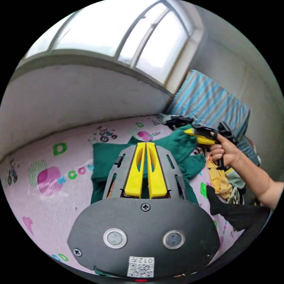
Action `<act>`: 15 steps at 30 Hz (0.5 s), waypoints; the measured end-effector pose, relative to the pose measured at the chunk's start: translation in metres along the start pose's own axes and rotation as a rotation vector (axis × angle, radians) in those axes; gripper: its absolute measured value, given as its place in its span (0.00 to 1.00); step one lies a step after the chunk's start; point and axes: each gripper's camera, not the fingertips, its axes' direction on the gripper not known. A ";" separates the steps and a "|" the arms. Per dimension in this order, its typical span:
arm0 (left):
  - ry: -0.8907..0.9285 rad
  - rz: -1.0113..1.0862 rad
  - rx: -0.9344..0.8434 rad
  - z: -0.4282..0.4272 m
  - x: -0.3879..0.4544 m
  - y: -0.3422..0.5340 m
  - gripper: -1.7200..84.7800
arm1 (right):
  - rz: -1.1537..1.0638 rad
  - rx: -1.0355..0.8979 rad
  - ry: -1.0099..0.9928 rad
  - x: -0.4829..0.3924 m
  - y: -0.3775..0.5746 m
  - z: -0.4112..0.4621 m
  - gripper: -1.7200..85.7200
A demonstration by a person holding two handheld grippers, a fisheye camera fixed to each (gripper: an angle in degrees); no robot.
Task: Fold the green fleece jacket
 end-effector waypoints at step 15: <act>-0.188 0.100 -0.299 0.171 -0.003 -0.001 0.03 | -0.025 -0.116 0.138 0.111 -0.041 -0.020 0.09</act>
